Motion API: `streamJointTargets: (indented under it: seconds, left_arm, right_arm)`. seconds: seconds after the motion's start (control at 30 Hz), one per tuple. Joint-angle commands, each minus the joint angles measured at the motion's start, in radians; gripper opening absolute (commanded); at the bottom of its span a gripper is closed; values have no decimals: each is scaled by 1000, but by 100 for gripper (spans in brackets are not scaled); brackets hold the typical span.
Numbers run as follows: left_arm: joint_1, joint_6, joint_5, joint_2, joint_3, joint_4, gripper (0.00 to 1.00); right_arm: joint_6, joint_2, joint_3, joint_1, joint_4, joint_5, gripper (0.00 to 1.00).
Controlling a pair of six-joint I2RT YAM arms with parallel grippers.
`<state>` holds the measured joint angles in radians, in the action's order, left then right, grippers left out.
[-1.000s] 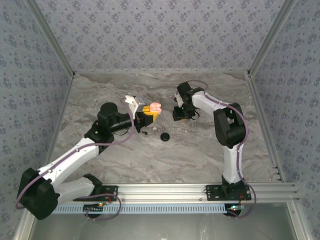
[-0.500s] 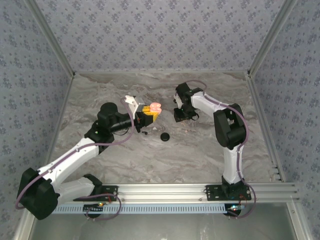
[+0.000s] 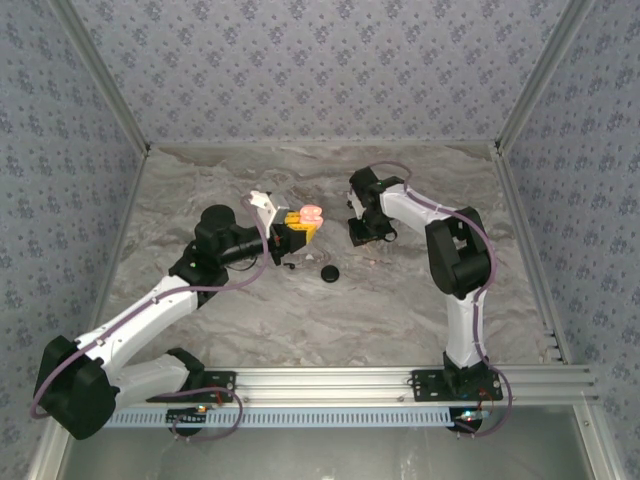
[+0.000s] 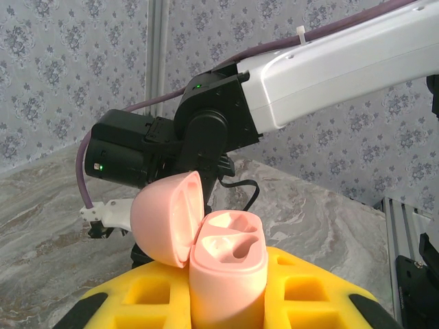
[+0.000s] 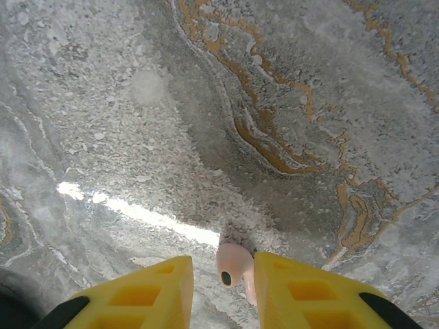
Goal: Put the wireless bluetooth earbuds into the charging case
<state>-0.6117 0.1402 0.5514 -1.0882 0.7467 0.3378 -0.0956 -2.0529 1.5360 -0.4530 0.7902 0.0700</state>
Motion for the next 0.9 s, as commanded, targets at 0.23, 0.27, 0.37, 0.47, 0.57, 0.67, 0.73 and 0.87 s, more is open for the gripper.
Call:
streamJointTargets:
  seconds: [0.23,0.27,0.37,0.47,0.57,0.67,0.73,0.87]
  left_arm:
    - [-7,-5,-1,14,0,30,10]
    - [-7,-5,-4,13,0,30,10]
    - [-7,-5,-4,13,-1,32,10]
    - [-7,-4,-5,13,-3,33,10]
    - [-8,-5,-5,13,-6,35,10]
    - [-7,-3,-8,14,-9,34,10]
    - [-7,-1,-14,13,-12,34,10]
    - [-6,10,-55,6,-17,28,9]
  right_arm:
    - [4,-48,12,-12,43,-24,29]
    - [4,-53,12,-12,45,-26,28]
    - [4,-60,13,-12,49,-31,26]
    - [1,-64,12,-14,50,-36,26]
    - [-4,-67,12,-14,47,-39,24]
    - [-12,-67,12,-13,43,-39,22]
    - [-17,-60,8,-15,34,-38,20]
    - [-27,-12,-27,-6,-15,8,19]
